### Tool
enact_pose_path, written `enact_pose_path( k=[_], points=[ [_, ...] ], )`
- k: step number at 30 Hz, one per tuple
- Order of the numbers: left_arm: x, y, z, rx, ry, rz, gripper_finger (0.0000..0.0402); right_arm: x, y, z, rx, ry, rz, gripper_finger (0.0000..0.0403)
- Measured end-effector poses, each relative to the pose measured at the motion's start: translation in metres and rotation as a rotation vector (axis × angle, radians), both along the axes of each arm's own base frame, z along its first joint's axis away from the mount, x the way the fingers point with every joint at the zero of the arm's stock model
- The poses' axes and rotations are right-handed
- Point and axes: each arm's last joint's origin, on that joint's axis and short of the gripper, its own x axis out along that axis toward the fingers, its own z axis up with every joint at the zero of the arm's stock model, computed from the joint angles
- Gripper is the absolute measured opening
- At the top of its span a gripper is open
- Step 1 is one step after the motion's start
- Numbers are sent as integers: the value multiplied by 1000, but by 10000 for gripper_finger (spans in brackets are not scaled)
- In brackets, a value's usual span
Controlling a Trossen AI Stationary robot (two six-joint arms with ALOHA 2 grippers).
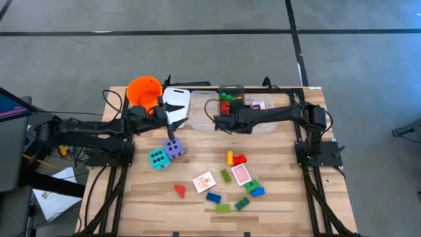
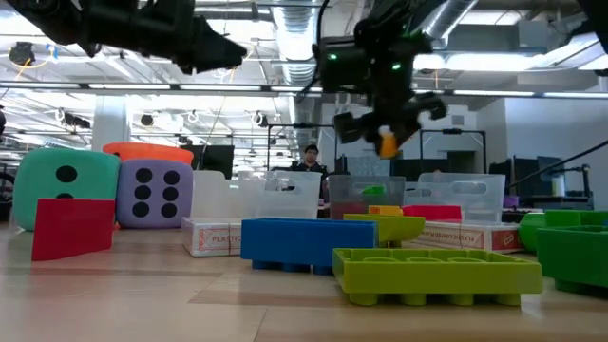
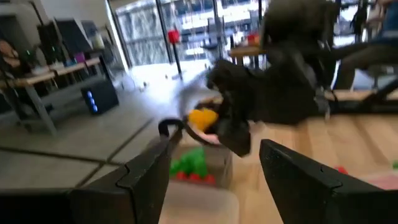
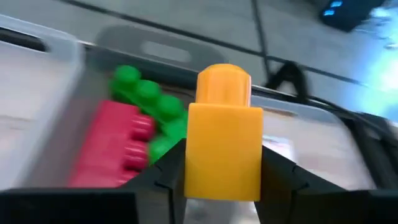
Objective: Pick & Place Toys
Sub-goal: Put the large yellow game piece into the black bin, then put the small red game piece into the white bin
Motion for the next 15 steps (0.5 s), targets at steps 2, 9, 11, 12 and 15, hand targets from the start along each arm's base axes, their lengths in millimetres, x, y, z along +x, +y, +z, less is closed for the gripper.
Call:
enact_pose_path(
  k=[2, 9, 11, 12, 15],
  points=[
    [0, 0, -3, -10, 30, 0, 237, 6, -9, 1, 4, -18, 30, 154],
    [-1, 0, -8, -107, 48, 12, 237, 11, -20, 3, -7, 62, 114, 218],
    [-1, 0, -11, -125, 65, 14, 237, 10, -21, 2, -5, 74, 112, 230],
    [-1, 0, -12, -129, 77, 15, 237, 9, -22, 2, -3, 82, 111, 234],
    [-2, 0, -14, -135, 99, 16, 237, 9, -19, 2, 2, 145, 151, 242]
  ],
)
